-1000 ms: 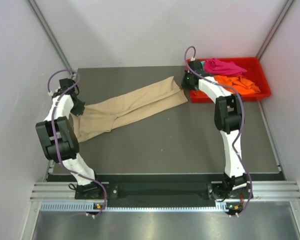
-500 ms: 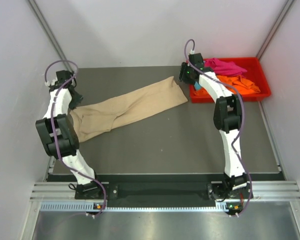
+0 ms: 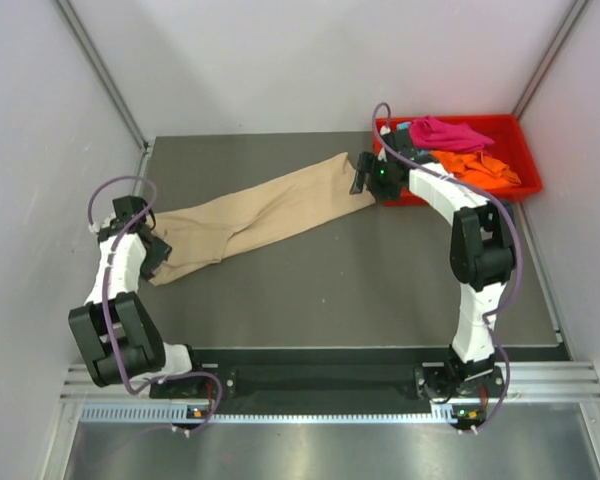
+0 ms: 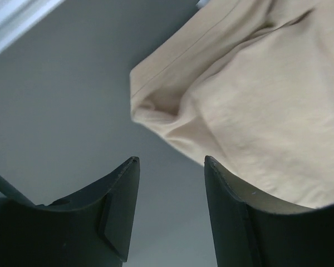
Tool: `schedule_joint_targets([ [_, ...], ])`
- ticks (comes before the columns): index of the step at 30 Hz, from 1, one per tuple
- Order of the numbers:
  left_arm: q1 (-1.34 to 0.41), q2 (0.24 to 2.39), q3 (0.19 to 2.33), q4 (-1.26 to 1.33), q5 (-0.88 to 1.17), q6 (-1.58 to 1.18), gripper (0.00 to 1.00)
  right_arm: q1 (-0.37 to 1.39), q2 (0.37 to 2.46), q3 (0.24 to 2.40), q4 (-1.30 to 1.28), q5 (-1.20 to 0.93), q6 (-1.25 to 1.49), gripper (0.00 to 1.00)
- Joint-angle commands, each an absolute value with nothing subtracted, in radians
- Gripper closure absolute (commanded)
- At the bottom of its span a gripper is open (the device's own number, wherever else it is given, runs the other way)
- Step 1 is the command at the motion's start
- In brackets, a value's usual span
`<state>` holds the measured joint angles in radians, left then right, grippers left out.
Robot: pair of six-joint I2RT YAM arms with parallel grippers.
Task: Fold and stack the t-shirts
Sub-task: Fold the tshirt
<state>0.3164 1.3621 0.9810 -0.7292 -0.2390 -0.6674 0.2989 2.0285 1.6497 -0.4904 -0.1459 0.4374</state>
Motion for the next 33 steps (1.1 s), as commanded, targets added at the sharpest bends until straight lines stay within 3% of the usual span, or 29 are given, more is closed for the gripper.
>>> schedule_joint_targets([
  [1,0.347,1.335,0.934,-0.733,-0.196,-0.719,0.44,0.336,1.977,1.575,-0.426,-0.183,0.494,0.21],
  [14,0.497,1.437,0.914,-0.638,-0.057,-0.647,0.43,0.385,2.011,1.531,-0.39,-0.16,0.529,0.23],
  [19,0.535,1.473,0.943,-0.615,-0.005,-0.588,0.5,0.391,2.023,1.522,-0.371,-0.156,0.535,0.23],
  [22,0.535,1.497,0.966,-0.612,0.03,-0.565,0.6,0.391,2.029,1.517,-0.357,-0.161,0.546,0.24],
  [33,0.535,1.517,0.933,-0.606,0.032,-0.54,0.52,0.411,2.06,1.511,-0.33,-0.164,0.566,0.24],
])
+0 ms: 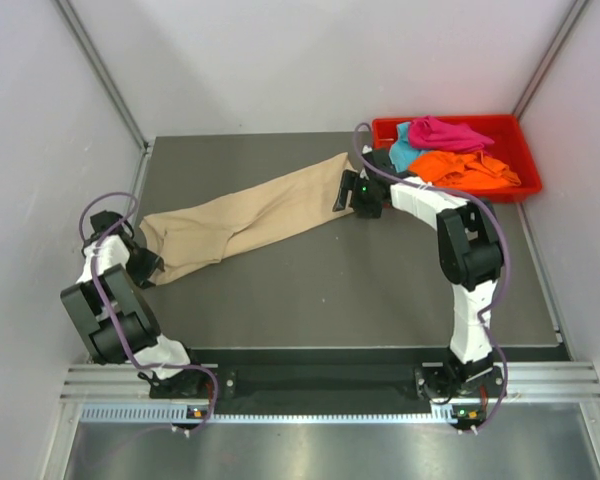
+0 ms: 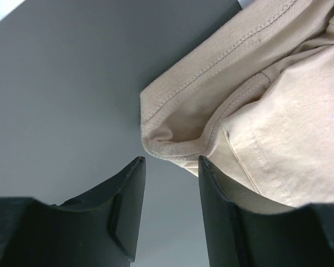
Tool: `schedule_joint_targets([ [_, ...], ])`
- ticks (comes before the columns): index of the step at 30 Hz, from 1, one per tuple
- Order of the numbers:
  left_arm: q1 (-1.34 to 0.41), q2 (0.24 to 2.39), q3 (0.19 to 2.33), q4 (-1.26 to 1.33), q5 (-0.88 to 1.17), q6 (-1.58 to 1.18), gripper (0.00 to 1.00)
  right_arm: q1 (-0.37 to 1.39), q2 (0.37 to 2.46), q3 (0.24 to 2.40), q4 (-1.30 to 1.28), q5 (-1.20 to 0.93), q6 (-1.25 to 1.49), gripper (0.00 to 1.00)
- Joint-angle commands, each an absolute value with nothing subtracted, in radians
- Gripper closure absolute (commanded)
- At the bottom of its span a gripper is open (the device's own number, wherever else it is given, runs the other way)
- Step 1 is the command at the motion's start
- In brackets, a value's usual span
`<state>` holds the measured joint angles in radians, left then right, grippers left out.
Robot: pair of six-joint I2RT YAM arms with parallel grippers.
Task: Fold and stack the t-shirts
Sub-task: Fold the tshirt
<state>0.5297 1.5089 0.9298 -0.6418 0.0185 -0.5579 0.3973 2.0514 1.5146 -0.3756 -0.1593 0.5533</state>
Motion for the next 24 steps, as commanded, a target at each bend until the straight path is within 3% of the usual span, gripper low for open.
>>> schedule_joint_targets([
  [1,0.535,1.523,0.934,-0.601,0.031,-0.543,0.52,0.414,2.062,1.512,-0.331,-0.16,0.565,0.23],
  [11,0.578,1.605,0.999,-0.598,-0.072,-0.558,0.51,0.414,2.074,1.539,-0.374,-0.089,0.555,0.23],
  [16,0.577,1.519,0.979,-0.65,-0.083,-0.638,0.45,0.414,2.095,1.574,-0.419,-0.032,0.557,0.21],
  [24,0.523,1.402,0.882,-0.647,-0.005,-0.695,0.45,0.416,2.129,1.62,-0.428,0.034,0.581,0.19],
])
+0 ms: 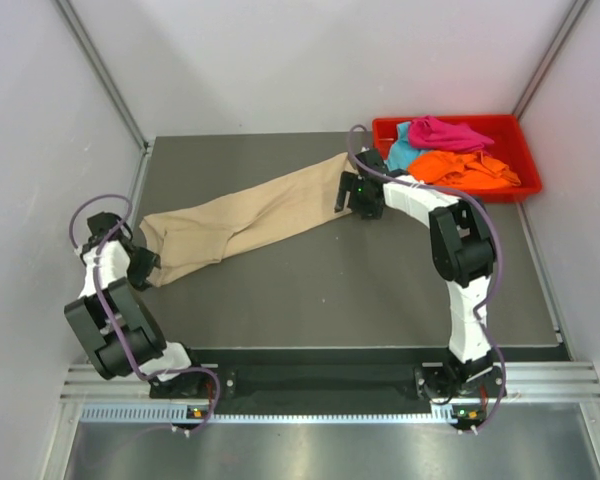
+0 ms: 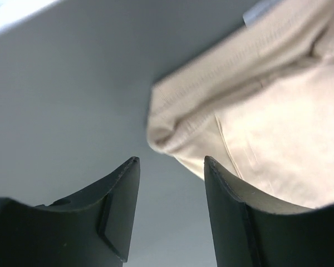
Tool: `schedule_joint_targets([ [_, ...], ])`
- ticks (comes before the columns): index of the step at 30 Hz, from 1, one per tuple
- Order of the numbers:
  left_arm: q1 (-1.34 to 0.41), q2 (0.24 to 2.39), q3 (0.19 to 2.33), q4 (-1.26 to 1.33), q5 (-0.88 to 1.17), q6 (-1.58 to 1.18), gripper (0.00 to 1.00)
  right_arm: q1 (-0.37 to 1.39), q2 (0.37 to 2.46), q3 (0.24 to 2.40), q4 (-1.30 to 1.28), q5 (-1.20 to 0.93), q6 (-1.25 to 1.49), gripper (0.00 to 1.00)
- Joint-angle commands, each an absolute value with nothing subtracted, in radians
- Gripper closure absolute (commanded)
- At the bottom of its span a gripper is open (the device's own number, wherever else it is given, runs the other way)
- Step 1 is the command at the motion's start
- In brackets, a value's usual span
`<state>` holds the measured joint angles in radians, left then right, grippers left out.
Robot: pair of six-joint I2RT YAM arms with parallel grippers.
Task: Fold and stack the t-shirts
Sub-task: Fold the tshirt
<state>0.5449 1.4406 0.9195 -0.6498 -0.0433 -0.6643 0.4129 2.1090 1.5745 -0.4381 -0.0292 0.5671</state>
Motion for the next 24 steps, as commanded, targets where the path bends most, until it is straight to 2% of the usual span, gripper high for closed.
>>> schedule_joint_targets([
  [1,0.522,1.398,0.864,-0.629,0.03,-0.692,0.45,0.417,2.134,1.62,-0.42,0.043,0.58,0.19],
  [6,0.523,1.399,0.841,-0.604,0.04,-0.686,0.45,0.42,2.18,1.666,-0.42,0.066,0.6,0.24],
  [15,0.522,1.489,0.873,-0.578,0.009,-0.663,0.49,0.422,2.203,1.697,-0.449,0.086,0.663,0.49],
  [16,0.522,1.505,0.882,-0.58,-0.024,-0.658,0.5,0.42,2.203,1.697,-0.456,0.089,0.663,0.55],
  [18,0.525,1.522,0.893,-0.586,-0.08,-0.646,0.55,0.42,2.204,1.697,-0.477,0.094,0.663,0.63],
  [19,0.523,1.538,0.9,-0.586,-0.095,-0.64,0.58,0.422,2.206,1.697,-0.483,0.092,0.661,0.73],
  [21,0.528,1.561,0.908,-0.588,-0.13,-0.629,0.72,0.422,2.203,1.681,-0.502,0.084,0.649,0.86],
  [23,0.528,1.597,0.923,-0.588,-0.144,-0.621,0.79,0.426,2.194,1.646,-0.499,0.087,0.635,0.93],
  [24,0.531,1.609,0.93,-0.584,-0.153,-0.618,0.93,0.428,2.183,1.632,-0.499,0.086,0.621,0.98],
])
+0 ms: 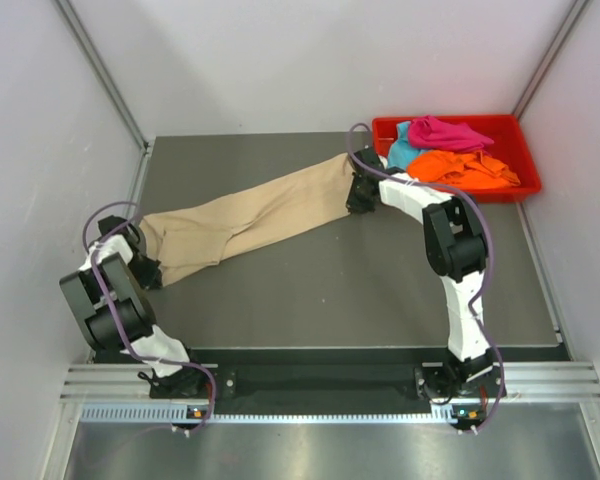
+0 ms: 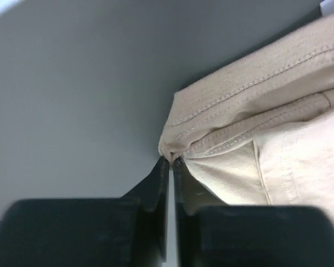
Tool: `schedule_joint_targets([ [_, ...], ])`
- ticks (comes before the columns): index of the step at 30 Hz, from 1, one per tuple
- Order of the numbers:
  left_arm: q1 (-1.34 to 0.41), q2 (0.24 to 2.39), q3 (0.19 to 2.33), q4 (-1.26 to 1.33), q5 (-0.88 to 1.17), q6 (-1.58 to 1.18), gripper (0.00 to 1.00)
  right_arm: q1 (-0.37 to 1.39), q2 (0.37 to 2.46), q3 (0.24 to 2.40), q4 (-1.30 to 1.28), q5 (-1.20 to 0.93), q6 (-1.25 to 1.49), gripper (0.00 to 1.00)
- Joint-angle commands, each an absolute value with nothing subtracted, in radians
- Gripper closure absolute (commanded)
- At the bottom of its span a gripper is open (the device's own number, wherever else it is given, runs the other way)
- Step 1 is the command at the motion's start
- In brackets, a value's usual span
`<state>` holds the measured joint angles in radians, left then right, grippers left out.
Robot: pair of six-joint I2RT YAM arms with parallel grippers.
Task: Fold and stack the t-shirts
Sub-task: Fold the tshirt
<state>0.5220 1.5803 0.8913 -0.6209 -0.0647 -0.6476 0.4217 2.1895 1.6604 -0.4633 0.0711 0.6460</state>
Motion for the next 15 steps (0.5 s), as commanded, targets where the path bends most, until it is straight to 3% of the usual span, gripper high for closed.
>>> schedule_joint_targets([
  [1,0.532,1.633,0.945,-0.581,-0.158,-0.618,0.97,0.434,2.175,1.608,-0.496,0.08,0.615,1.0],
  [8,0.551,1.649,1.035,-0.62,-0.235,-0.595,1.0,0.474,2.05,1.436,-0.503,0.083,0.551,1.0],
  [13,0.552,1.562,0.965,-0.624,-0.21,-0.612,1.0,0.494,1.898,1.28,-0.48,0.052,0.554,1.0],
  [15,0.552,1.517,0.937,-0.63,-0.201,-0.62,0.9,0.5,1.852,1.215,-0.453,0.023,0.546,0.94],
])
